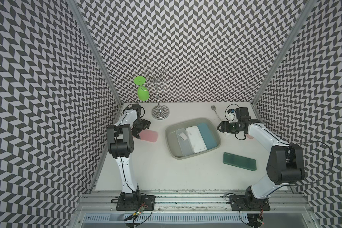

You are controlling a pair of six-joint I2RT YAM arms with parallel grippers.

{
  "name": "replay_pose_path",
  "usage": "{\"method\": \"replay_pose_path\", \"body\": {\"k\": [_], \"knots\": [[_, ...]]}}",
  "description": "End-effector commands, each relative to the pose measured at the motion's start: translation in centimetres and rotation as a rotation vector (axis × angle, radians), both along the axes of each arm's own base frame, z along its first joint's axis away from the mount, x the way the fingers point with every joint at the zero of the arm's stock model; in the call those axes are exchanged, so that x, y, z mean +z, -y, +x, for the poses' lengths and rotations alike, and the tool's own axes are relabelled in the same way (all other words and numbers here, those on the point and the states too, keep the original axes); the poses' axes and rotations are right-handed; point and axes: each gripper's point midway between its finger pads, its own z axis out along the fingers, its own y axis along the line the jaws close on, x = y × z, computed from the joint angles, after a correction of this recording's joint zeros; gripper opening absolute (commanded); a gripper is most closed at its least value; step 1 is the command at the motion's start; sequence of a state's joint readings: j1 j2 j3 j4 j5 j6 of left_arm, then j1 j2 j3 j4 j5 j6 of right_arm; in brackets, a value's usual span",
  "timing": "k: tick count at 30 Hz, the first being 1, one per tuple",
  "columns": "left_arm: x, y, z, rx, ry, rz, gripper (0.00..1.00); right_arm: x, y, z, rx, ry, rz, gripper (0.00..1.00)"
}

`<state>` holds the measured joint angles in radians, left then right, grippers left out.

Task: Put the pencil case into the storage box
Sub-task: Pick up the pencil case from the center of the board.

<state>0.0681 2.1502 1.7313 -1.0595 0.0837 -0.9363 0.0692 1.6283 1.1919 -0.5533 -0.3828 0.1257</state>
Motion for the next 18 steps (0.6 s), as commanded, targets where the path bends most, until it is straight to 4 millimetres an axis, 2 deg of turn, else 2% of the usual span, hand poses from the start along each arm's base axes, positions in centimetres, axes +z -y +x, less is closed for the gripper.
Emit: {"method": "replay_pose_path", "body": {"k": [1, 11, 14, 18], "knots": [[-1.8, 0.1, 0.0, -0.012, -0.033, -0.027, 1.00, 1.3, 0.5, 0.1, -0.025, 0.039, -0.012, 0.67], [3.5, -0.7, 1.0, -0.046, 0.060, 0.031, 1.00, 4.8, 4.3, 0.9, -0.195, 0.148, -0.023, 0.67], [4.3, -0.5, 1.0, -0.048, 0.075, 0.023, 1.00, 5.8, 5.8, 1.1, -0.264, 0.176, -0.048, 0.72], [4.4, -0.5, 0.4, -0.050, 0.073, 0.034, 1.00, 6.0, 7.3, 1.1, -0.328, 0.183, -0.078, 0.74]]}}
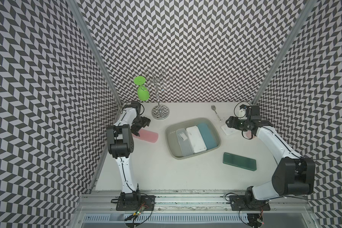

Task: Put the pencil case into the storage box
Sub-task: Pick up the pencil case from the center of the board.

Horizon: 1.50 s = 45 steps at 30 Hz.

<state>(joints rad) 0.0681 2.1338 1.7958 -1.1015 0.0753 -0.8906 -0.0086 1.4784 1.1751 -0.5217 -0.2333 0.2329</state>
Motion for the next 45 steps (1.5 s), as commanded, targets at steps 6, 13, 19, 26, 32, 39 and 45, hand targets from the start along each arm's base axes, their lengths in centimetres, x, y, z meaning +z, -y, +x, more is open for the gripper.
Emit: {"method": "replay_pose_path", "body": {"k": [6, 13, 19, 26, 32, 39, 45], "knots": [[-0.7, 0.1, -1.8, 0.012, 0.002, -0.011, 1.00, -0.1, 1.3, 0.3, -0.043, 0.019, 0.009, 0.74], [-2.6, 0.0, -1.6, 0.030, -0.014, -0.013, 1.00, -0.6, 0.8, 0.0, -0.020, 0.009, 0.030, 0.74], [-3.4, 0.1, -1.3, 0.030, -0.028, -0.013, 1.00, -0.8, 0.8, -0.1, -0.014, 0.004, 0.027, 0.74], [-5.4, 0.1, -2.9, 0.028, -0.089, -0.012, 1.00, -1.0, 0.7, -0.1, -0.015, 0.002, 0.033, 0.74], [-6.6, 0.1, -2.9, 0.017, -0.118, -0.015, 1.00, -1.2, 0.7, -0.2, -0.013, 0.000, 0.034, 0.74], [-8.0, 0.7, -2.5, -0.028, -0.134, -0.047, 1.00, -1.0, 0.7, -0.3, -0.015, 0.012, 0.035, 0.74], [-8.6, 0.7, -2.8, -0.067, -0.140, -0.047, 0.96, -1.0, 0.7, -0.5, -0.017, 0.019, 0.034, 0.74]]}}
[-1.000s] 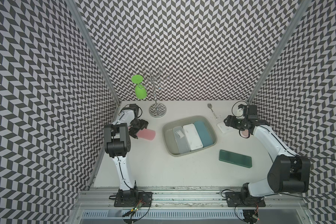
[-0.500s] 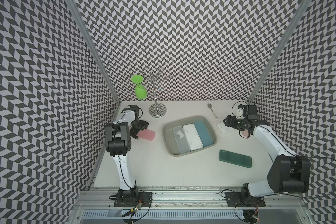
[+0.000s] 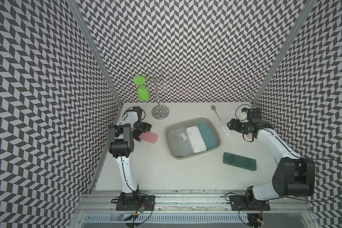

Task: Put the pencil case into the storage box
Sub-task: Pick up the pencil case from the center of the board.

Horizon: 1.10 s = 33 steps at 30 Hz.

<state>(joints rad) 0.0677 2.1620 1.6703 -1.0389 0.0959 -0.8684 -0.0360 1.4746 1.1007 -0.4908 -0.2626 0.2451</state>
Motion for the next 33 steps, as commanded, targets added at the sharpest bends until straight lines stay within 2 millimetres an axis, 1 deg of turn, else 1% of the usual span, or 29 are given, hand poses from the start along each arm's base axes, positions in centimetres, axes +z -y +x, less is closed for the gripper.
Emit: {"method": "replay_pose_path", "body": {"k": [1, 3, 4, 10, 15, 17, 21, 25, 28, 33], "knots": [[-4.1, 0.1, -0.6, -0.051, -0.055, -0.022, 0.95, 1.3, 0.1, 0.4, -0.002, 0.064, 0.003, 0.74], [-3.9, 0.0, -0.7, -0.072, -0.057, -0.013, 0.95, 1.3, 0.1, 0.3, -0.002, 0.065, 0.002, 0.74], [-3.6, 0.0, -0.5, -0.089, -0.049, -0.012, 0.92, 1.2, 0.2, 0.3, -0.002, 0.064, 0.002, 0.74], [-2.1, -0.7, -0.3, -0.178, -0.043, 0.030, 0.89, 1.0, 0.1, 0.2, 0.002, 0.065, 0.008, 0.74], [-0.9, -1.1, -0.2, -0.239, -0.042, 0.072, 0.89, 0.8, 0.0, 0.6, 0.012, 0.067, 0.013, 0.74], [-0.5, -1.2, -0.3, -0.255, -0.035, 0.080, 0.85, 0.9, 0.0, 0.7, 0.015, 0.067, 0.016, 0.74], [0.4, -1.0, -0.3, -0.283, -0.028, 0.104, 0.85, 1.0, -0.1, 1.1, 0.021, 0.070, 0.017, 0.74], [2.1, -0.1, 0.4, -0.333, 0.005, 0.131, 0.85, 0.9, -0.2, 1.3, 0.026, 0.067, 0.018, 0.74], [3.9, 1.2, 0.9, -0.381, 0.026, 0.160, 0.85, 1.0, -0.2, 1.4, 0.027, 0.070, 0.019, 0.74], [7.5, 5.0, 1.4, -0.474, 0.072, 0.179, 0.85, 0.9, -0.2, 1.6, 0.031, 0.069, 0.023, 0.74]]}}
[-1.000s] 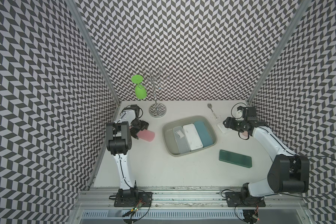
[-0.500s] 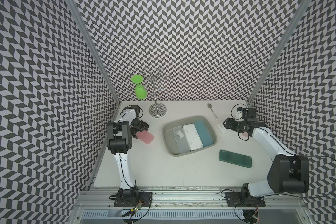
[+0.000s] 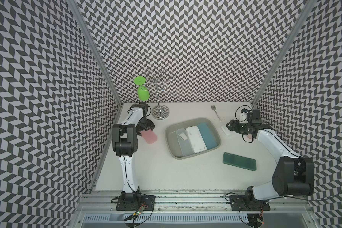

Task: Put the pencil case into the storage box
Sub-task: Pick up the pencil case from the center of the board, then place the pencil case at the storage box.

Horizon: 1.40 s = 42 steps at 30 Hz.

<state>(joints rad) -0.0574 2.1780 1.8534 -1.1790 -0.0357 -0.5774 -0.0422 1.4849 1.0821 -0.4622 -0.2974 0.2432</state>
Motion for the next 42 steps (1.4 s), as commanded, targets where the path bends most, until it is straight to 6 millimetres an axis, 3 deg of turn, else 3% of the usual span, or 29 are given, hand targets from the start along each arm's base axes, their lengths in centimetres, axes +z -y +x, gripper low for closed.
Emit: {"method": "replay_pose_path", "body": {"k": [1, 6, 12, 24, 36, 42], "knots": [[4.1, 2.6, -0.4, -0.080, 0.042, 0.018, 0.85, 1.5, 0.1, 1.5, 0.012, 0.067, 0.000, 0.74], [6.8, 7.3, -1.2, -0.150, 0.071, -0.016, 0.85, 1.3, 0.0, 1.5, 0.013, 0.066, 0.001, 0.74], [7.8, 13.0, -3.2, -0.198, 0.051, -0.120, 0.85, 0.9, -0.1, 1.4, 0.020, 0.058, 0.007, 0.74], [5.5, 23.2, -3.6, -0.330, 0.015, -0.212, 0.85, 0.5, -0.3, 1.0, 0.028, 0.057, 0.021, 0.74], [1.7, 25.4, -5.5, -0.417, -0.048, -0.196, 0.86, 0.0, -0.2, 0.3, 0.020, 0.049, 0.024, 0.74], [1.0, 26.2, -6.3, -0.429, -0.064, -0.209, 0.86, 0.2, 0.0, 0.3, 0.011, 0.053, 0.022, 0.74]]}}
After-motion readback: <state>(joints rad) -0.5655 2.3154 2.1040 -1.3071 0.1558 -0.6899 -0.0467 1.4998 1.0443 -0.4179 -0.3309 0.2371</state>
